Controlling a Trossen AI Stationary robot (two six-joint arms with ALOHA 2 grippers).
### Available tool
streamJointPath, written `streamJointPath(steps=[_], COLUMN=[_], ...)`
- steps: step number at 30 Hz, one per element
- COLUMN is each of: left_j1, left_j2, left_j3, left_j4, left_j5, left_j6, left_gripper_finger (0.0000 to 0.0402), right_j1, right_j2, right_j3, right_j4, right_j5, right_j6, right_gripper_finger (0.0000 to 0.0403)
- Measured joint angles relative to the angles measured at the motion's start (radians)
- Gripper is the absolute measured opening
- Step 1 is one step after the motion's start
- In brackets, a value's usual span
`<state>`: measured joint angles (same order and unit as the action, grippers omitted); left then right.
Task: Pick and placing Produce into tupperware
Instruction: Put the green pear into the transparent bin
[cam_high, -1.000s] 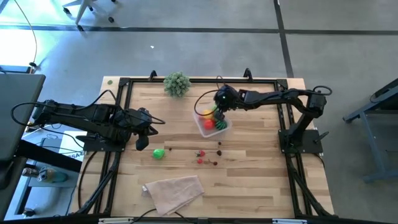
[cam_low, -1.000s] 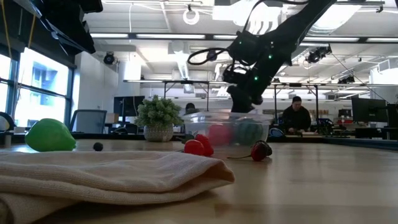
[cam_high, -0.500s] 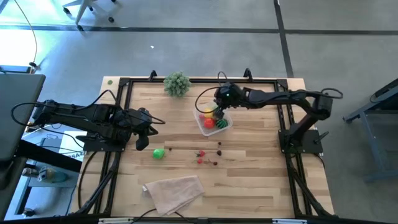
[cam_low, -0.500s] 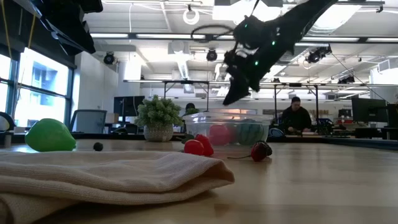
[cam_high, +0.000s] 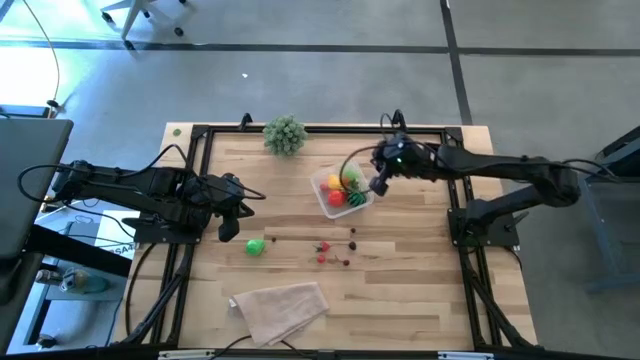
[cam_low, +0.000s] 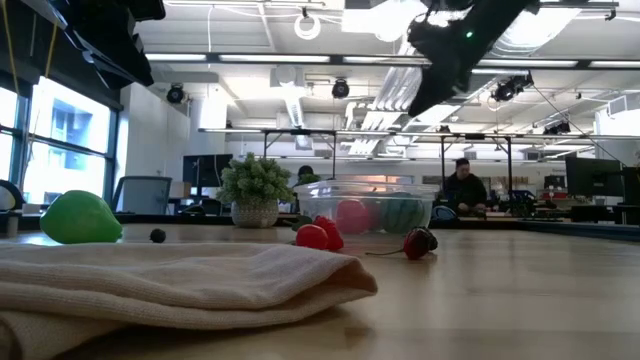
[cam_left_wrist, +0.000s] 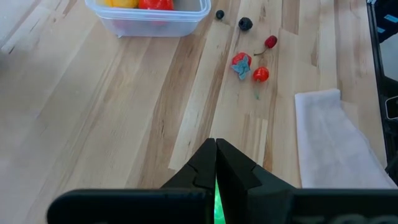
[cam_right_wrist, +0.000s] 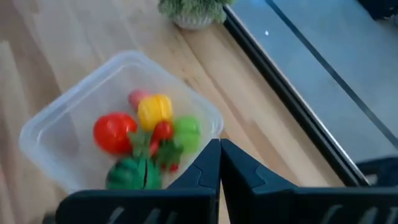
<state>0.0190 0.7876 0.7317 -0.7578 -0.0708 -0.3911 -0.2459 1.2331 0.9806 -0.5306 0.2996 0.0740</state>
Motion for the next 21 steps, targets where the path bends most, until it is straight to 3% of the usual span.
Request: streamJointPath(steps=[6, 13, 21], left_j1=[0.0, 0.0, 0.0], left_j2=[0.0, 0.0, 0.0], left_j3=[0.0, 0.0, 0.0], left_j4=[0.0, 0.0, 0.0], left_j5=[0.0, 0.0, 0.0], left_j6=[0.0, 0.0, 0.0], left_gripper_finger=[0.0001, 0.0001, 0.0001], right_j1=[0.095, 0.171, 0.196], right_j2=[-0.098, -0.292, -0.487], right_j3=[-0.038, -0.258, -0.51], right_j4=[-0.137, -0.139, -0.065], right_j5=[0.082, 0.084, -0.024], right_j6=[0.08, 0.247, 0.442], right_gripper_finger=[0.0, 0.0, 0.0])
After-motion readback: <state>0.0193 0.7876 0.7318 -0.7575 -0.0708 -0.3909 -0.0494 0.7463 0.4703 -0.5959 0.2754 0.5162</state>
